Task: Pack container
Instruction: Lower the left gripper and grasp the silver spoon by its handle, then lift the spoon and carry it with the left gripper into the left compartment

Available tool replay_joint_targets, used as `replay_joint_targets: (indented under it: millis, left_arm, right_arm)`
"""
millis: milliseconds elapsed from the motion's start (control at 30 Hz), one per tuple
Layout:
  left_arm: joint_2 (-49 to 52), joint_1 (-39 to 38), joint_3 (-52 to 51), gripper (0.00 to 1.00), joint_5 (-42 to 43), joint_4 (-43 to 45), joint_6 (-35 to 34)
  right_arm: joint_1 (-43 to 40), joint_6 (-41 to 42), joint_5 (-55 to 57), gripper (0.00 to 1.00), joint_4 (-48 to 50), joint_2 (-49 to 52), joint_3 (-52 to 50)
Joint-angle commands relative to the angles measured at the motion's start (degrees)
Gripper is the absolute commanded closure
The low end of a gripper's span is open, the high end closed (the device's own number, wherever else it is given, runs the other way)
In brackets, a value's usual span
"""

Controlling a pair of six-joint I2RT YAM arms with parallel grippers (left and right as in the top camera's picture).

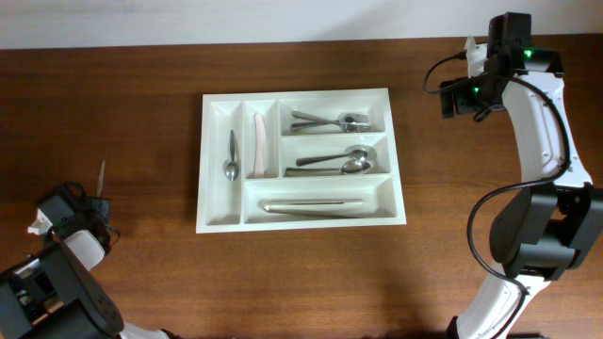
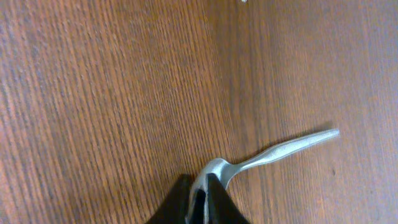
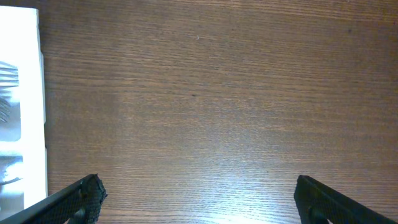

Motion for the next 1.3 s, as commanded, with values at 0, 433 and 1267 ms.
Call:
replay_joint_targets:
  millis: [0, 433, 1267]
  left_arm:
    - [1.3, 0.3, -1.0, 0.98, 0.6, -0.5, -0.3]
    - [0.4, 0.2, -0.9, 0.98, 14.6, 9.6, 0.2]
    - [-17.3, -3.9, 4.5, 0.98, 36.2, 1.1, 16.3]
  right_arm:
    - [0.2, -0.5, 0.1, 0.01, 0.0, -1.2, 0.2]
    - [0.2, -0.5, 0.1, 0.01, 0.0, -1.2, 0.2]
    - [0.2, -0.5, 0.1, 0.01, 0.0, -1.2, 0.2]
